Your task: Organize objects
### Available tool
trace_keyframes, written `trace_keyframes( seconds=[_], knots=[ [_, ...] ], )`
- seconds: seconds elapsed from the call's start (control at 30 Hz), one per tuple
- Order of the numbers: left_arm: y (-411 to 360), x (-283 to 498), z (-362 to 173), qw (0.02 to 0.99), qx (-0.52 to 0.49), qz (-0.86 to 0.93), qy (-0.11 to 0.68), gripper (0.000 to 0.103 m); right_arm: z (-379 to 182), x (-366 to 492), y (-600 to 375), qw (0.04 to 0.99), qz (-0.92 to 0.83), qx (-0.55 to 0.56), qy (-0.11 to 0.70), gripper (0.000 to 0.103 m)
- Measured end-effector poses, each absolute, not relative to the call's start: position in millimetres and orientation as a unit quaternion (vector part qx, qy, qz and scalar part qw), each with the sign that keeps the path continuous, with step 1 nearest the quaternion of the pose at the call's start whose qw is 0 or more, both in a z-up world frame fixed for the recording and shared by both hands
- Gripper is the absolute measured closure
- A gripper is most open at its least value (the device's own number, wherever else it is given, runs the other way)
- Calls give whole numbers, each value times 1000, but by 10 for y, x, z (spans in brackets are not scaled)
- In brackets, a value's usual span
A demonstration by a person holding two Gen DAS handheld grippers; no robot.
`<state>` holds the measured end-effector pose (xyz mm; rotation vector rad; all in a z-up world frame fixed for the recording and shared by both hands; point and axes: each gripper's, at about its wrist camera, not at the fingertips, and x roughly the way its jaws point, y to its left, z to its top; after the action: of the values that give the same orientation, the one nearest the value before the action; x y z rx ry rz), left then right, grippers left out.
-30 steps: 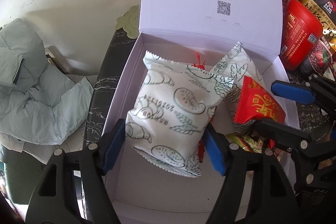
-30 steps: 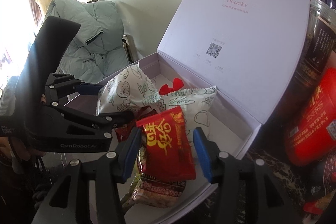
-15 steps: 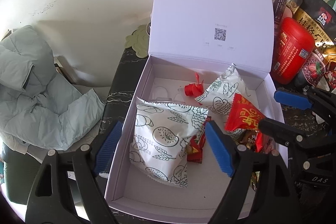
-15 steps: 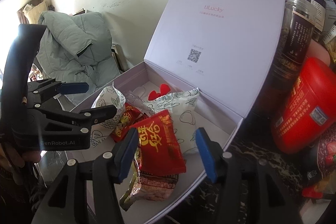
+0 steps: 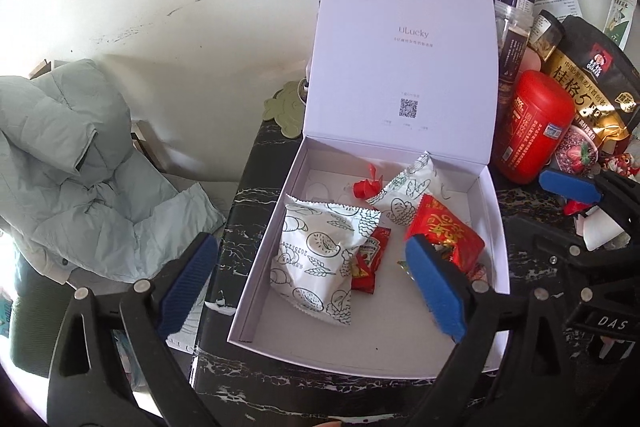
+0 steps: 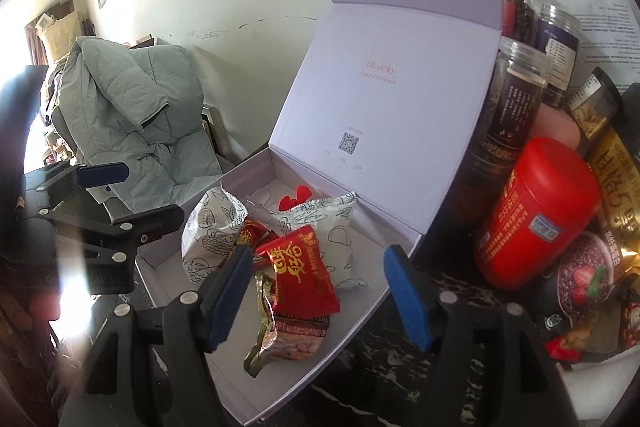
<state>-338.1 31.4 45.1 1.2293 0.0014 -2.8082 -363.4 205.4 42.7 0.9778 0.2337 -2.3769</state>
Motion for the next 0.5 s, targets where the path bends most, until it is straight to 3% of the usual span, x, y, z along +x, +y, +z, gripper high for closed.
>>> trace_keyframes(
  seconds=[0.5],
  knots=[
    [482,-2627,1044,47,367,-929,-3,8,1099,-2795,2284,275,-905,310,95,24]
  ],
)
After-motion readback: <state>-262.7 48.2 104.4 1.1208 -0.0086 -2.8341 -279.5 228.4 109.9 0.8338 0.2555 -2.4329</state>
